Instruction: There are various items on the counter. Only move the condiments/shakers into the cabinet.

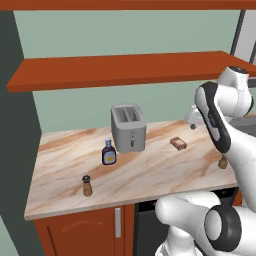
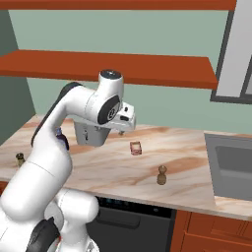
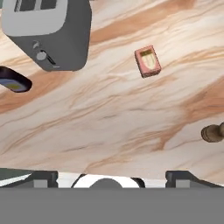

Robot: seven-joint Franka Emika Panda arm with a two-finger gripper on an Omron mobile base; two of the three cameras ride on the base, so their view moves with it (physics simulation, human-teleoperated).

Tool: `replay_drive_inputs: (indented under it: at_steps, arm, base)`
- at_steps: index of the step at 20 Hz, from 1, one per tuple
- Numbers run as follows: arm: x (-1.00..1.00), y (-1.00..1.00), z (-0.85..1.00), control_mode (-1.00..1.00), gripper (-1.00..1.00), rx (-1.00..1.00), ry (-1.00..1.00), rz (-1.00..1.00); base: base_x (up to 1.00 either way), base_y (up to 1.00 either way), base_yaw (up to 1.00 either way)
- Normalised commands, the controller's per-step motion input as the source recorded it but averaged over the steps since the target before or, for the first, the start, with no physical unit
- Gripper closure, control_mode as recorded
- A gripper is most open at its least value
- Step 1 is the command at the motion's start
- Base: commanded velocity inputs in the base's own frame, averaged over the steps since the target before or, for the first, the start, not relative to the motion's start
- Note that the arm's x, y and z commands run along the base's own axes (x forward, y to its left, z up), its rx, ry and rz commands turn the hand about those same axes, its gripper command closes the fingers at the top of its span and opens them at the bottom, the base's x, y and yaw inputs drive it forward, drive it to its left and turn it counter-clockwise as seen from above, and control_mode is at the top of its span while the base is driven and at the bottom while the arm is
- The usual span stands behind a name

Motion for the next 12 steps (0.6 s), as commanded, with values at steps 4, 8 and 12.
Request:
replay_drive_inputs:
  at_steps: [4,8,12]
  arm:
    - [-0.11,-1.0,-0.3,-1.0,-1.0,0.04,-0.15,0.18]
    - [-0.01,-1.0,-0.34,-1.0,-1.0,0.02,-0.16,0.25]
    - [-0.04,-0.96,-0.35,-1.0,-1.0,0.05,-0.19,0.33]
  base:
    - [0.0,0.0,0.0]
    - [0.0,0.0,0.0]
    - [0.0,0.0,0.0]
